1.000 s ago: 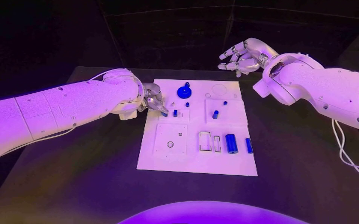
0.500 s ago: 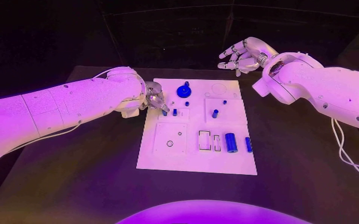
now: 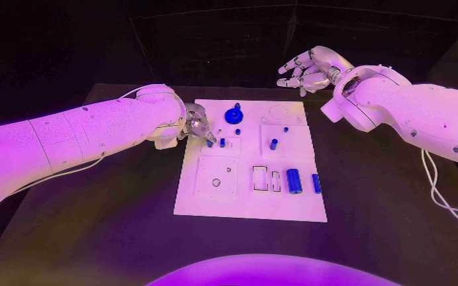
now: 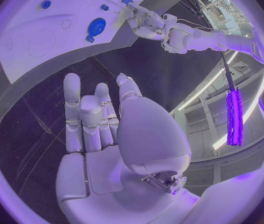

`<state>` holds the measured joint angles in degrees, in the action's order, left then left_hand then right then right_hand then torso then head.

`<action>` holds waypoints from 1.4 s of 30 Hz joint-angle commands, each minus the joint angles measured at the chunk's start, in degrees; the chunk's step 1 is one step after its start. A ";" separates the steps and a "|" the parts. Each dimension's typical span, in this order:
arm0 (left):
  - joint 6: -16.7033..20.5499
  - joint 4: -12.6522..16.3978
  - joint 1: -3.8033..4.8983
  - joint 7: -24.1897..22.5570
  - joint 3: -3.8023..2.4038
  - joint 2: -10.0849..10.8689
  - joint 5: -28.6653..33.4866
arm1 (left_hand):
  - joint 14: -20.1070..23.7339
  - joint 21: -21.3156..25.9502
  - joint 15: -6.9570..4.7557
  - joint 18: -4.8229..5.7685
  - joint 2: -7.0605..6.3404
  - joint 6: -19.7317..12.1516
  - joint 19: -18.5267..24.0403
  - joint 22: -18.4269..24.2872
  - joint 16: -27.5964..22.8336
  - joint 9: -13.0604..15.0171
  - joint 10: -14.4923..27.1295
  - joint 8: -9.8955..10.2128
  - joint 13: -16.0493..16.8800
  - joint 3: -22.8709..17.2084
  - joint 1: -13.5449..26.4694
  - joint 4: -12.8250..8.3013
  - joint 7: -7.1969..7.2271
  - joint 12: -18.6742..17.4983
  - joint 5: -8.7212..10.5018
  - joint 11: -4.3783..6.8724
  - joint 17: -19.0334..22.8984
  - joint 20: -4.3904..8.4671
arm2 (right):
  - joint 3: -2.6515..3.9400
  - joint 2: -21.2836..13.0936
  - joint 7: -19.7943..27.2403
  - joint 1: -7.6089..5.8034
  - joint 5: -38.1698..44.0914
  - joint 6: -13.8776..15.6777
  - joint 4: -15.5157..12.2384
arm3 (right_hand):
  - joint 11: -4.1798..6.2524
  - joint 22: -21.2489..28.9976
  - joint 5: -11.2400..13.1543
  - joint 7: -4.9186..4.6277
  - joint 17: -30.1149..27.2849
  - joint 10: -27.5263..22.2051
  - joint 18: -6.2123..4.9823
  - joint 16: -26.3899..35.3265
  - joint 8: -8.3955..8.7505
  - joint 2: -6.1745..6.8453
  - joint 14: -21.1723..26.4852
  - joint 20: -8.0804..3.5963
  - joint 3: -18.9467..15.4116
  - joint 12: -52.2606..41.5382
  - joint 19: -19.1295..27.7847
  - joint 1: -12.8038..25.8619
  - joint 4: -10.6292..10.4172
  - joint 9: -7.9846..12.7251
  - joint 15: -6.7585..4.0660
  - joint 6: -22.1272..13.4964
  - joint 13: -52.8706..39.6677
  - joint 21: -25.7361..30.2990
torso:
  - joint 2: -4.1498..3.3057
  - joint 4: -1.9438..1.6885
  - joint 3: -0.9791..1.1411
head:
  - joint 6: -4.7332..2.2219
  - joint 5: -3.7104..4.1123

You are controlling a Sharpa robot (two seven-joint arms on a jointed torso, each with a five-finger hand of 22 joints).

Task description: Assemble the parts on the task board

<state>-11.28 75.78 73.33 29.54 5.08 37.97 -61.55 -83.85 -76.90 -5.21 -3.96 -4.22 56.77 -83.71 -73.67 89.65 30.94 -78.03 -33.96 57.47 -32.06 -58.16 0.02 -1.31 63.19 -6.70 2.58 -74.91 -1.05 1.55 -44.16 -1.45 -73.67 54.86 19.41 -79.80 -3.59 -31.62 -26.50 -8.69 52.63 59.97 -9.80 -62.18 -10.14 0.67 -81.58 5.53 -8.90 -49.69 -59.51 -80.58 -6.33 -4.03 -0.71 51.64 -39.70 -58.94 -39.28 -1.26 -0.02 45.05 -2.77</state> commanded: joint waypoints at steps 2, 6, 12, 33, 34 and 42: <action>-1.19 -0.13 -0.11 1.23 0.14 0.18 -0.22 | -6.15 -0.24 -0.40 0.24 0.01 0.55 -0.39 -0.07 0.35 0.08 -0.30 -0.44 0.04 0.97 0.77 0.12 0.07 0.32 0.21 0.05 -15.09 0.23 | 0.04 -0.03 0.47 -0.12 -0.15 -0.26 -0.04 | -0.01 0.07 -0.13 0.03 0.08 -0.52 -0.75 0.26 -0.22 -0.07 0.18 -0.03 -0.04 0.04 0.26 -0.51 -0.36 0.01 -0.04 0.01 0.07 0.21 | -0.01 -0.10 -0.05 | -0.06 0.01; -1.41 -0.04 -0.11 1.31 0.14 0.21 -0.22 | -6.15 -0.29 -0.45 0.27 -0.28 0.73 -0.42 -0.18 0.35 0.10 -0.34 -0.47 0.14 2.18 1.27 0.54 0.12 0.40 0.22 0.10 -15.09 0.28 | 0.04 0.00 0.49 -0.12 -0.15 -0.28 -0.03 | -0.02 0.29 -0.18 0.02 -0.11 -0.57 -0.77 0.50 -0.31 -0.03 0.21 -0.03 -0.09 -0.03 0.26 -0.60 -0.45 0.03 -0.04 -0.06 0.23 0.42 | 0.03 -0.10 -0.06 | -0.01 -0.08; -1.32 0.32 -0.11 1.43 0.14 0.38 -0.22 | -6.15 -0.43 -0.50 0.32 -0.68 1.08 -0.51 -0.46 0.35 0.11 -0.39 -0.50 0.21 5.08 2.51 1.77 0.17 0.47 0.22 0.14 -15.09 0.35 | 0.04 0.03 0.52 -0.12 -0.15 -0.29 0.02 | -0.02 0.29 -0.18 0.02 -0.11 -0.57 -0.77 0.50 -0.31 -0.03 0.21 -0.03 -0.09 -0.03 0.26 -0.60 -0.45 0.03 -0.04 -0.06 0.23 0.42 | 0.02 -0.06 -0.05 | 0.08 -0.22; 11.85 1.35 -0.10 -5.27 0.07 2.44 5.50 | -6.15 1.52 -0.47 -0.16 -0.34 0.16 0.30 1.43 0.35 -0.11 0.71 0.22 -1.27 17.64 5.06 7.68 -0.22 -0.88 0.32 -0.13 -15.09 0.43 | 0.04 0.08 0.63 -0.12 -0.15 -0.14 0.37 | -0.05 0.45 -0.17 0.00 -0.20 -0.60 -0.79 0.61 -0.33 -0.02 0.25 -0.03 -0.16 -0.05 0.30 -0.50 -0.57 0.04 -0.02 -0.10 0.30 0.55 | 0.06 -0.05 -0.01 | -0.12 -0.07; 13.52 1.37 -0.10 -6.69 0.07 2.61 6.77 | -6.15 2.05 -0.40 -0.27 -0.35 -0.23 0.55 2.00 0.35 -0.17 1.08 0.41 -1.66 18.40 4.81 7.90 -0.36 -1.25 0.32 -0.28 -15.09 0.36 | 0.04 0.08 0.64 -0.12 -0.15 -0.13 0.39 | -0.05 0.45 -0.17 0.00 -0.20 -0.60 -0.79 0.61 -0.33 -0.02 0.25 -0.03 -0.16 -0.05 0.30 -0.50 -0.57 0.04 -0.02 -0.10 0.30 0.55 | 0.06 -0.05 -0.01 | -0.16 -0.06; 21.43 1.39 -0.06 -15.20 0.06 3.85 12.97 | -4.11 13.21 1.71 -2.61 -0.88 -7.33 5.63 13.74 -3.78 -2.41 12.41 4.34 -17.31 24.59 1.17 9.28 -3.46 -15.69 0.20 -2.98 -7.59 -1.24 | 0.03 -0.06 0.60 -0.12 -0.16 -0.10 0.39 | -0.06 0.47 -0.17 -0.01 -0.20 -0.62 -0.78 0.64 -0.34 -0.02 0.26 -0.02 -0.19 -0.06 0.30 -0.44 -0.64 0.04 -0.01 -0.14 0.33 0.58 | 0.05 -0.08 -0.01 | -0.53 0.24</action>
<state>4.34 77.11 73.18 20.72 5.15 41.74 -52.82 -83.99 -64.18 -3.67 -5.84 -5.06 49.92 -78.33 -60.43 86.05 28.67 -66.26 -29.91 40.93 -7.72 -56.80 9.30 -4.60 48.25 -6.47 -0.22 -74.91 -2.22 1.55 -44.17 -1.40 -73.67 54.85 19.38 -79.40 -3.80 -31.22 -26.50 -8.69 52.48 59.77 -9.80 -61.89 -10.14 0.67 -81.58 5.53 -9.21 -49.69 -59.51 -80.58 -6.63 -4.03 -0.71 51.64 -39.45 -58.73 -39.25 -1.30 -0.05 44.61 -2.61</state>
